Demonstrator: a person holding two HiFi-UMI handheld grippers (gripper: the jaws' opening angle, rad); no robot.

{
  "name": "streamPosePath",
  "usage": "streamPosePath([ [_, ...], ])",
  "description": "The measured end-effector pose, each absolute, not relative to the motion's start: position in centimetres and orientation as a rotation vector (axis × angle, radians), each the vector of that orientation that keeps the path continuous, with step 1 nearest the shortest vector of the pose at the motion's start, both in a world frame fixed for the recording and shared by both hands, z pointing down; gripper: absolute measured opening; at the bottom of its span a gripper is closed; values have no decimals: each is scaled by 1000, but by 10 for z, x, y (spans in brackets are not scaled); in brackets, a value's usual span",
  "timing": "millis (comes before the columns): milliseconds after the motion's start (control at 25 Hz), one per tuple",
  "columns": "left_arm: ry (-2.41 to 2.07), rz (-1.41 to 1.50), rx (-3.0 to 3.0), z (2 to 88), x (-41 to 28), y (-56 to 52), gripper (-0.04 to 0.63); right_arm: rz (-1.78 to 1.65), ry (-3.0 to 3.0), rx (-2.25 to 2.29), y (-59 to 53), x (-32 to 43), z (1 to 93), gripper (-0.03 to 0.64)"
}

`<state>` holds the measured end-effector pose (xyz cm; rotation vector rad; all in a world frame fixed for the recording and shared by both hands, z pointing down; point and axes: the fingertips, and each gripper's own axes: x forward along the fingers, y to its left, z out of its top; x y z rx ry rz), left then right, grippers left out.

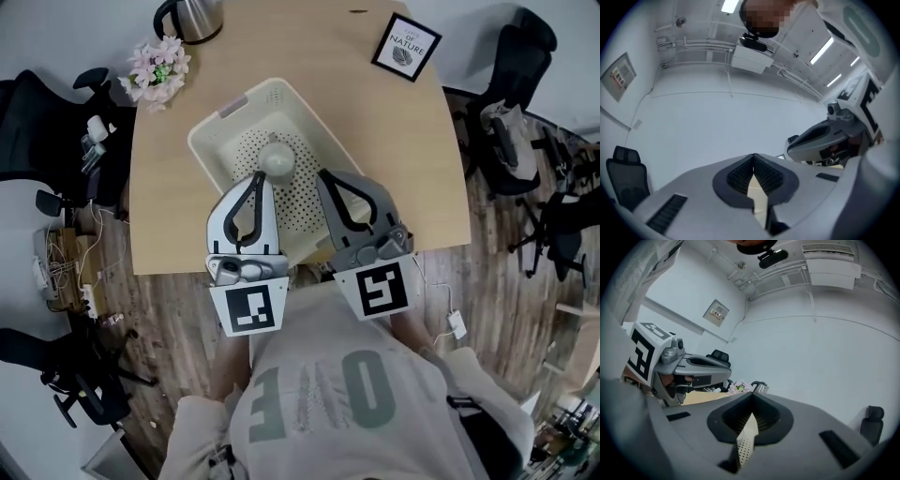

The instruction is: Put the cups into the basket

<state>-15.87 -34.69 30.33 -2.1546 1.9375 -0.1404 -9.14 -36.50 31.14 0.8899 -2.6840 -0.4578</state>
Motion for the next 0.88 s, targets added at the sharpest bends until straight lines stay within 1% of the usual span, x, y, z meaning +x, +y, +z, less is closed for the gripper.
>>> streamPosePath([
  [80,1917,-238,-2116,307,-156,-349,11,-437,-2698,885,-364,-91,313,-2],
  [320,1946,-350,-2063,307,-160,-355,9,-422,-2694,887,-363,-90,316,-2],
  [560,1821,-520,-1976,315,-149,-359,9,-406,-2687,886,-362,-91,321,-2],
  [880,1790,-554,-2002,318,-150,-355,9,-414,-2686,842,-357,-102,324,-2],
])
